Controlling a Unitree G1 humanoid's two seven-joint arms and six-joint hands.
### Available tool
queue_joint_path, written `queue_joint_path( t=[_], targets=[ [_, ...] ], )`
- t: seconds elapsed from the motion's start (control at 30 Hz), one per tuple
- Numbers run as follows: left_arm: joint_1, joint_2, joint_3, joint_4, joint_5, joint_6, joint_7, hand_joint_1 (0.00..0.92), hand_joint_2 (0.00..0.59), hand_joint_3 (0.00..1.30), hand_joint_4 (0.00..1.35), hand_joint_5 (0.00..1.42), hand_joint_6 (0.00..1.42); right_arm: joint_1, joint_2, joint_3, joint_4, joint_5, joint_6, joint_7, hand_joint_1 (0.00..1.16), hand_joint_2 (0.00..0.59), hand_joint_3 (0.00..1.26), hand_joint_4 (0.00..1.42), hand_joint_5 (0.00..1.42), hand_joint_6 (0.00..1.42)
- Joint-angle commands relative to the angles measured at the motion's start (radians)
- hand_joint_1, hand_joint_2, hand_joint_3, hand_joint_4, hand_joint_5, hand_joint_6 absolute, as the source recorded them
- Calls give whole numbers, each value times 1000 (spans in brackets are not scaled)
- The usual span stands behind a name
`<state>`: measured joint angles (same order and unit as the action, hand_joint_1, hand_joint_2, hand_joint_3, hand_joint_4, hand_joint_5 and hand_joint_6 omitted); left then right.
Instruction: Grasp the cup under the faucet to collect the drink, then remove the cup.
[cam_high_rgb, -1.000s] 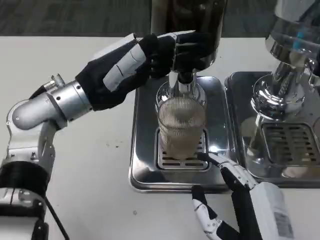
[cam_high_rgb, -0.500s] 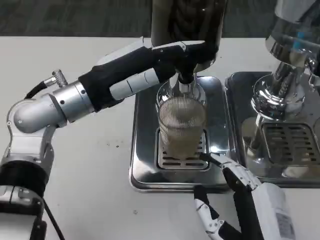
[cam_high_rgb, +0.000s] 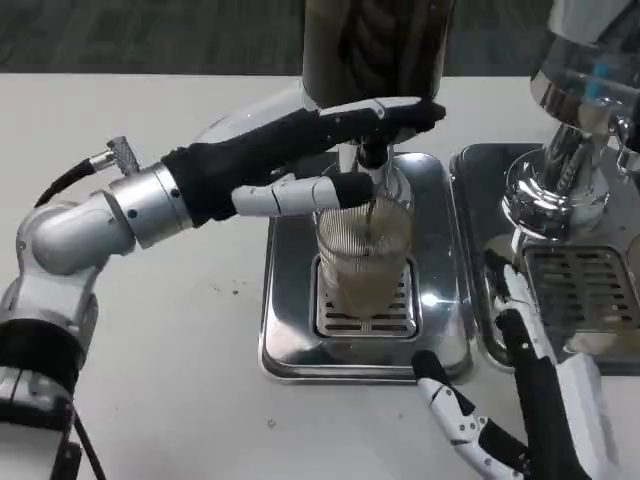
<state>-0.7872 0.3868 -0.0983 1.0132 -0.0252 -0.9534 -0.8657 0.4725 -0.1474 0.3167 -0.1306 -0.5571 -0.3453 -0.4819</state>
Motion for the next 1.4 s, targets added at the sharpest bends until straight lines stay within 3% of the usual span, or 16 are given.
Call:
queue_joint_path(
  t=[0.03, 0.1, 0.43, 0.93, 1.4],
  targets=[
    [18, 21, -35, 34, 59, 7, -4, 0, 68, 138, 28, 30, 0, -31, 1, -27, 20, 63, -25, 56, 560, 259, 7, 0, 26, 149],
    [18, 23, -39, 35, 59, 1, -1, 0, 67, 138, 28, 27, 0, -53, -5, -38, 28, 93, -24, 93, 614, 229, 0, 0, 16, 144],
    [18, 32, -49, 36, 56, -3, 10, 0, 59, 137, 28, 21, 0, -174, -24, -91, 100, 194, -12, 257, 683, 205, 0, 0, 0, 114],
    [22, 49, -67, 36, 78, -18, 42, 0, 57, 136, 28, 19, 0, -248, -7, -123, 187, 231, -22, 313, 690, 207, 0, 0, 0, 86],
    [31, 66, -90, 32, 107, -45, 82, 0, 57, 137, 28, 19, 0, -301, 5, -125, 229, 236, -20, 324, 682, 213, 0, 0, 0, 81]
  ],
)
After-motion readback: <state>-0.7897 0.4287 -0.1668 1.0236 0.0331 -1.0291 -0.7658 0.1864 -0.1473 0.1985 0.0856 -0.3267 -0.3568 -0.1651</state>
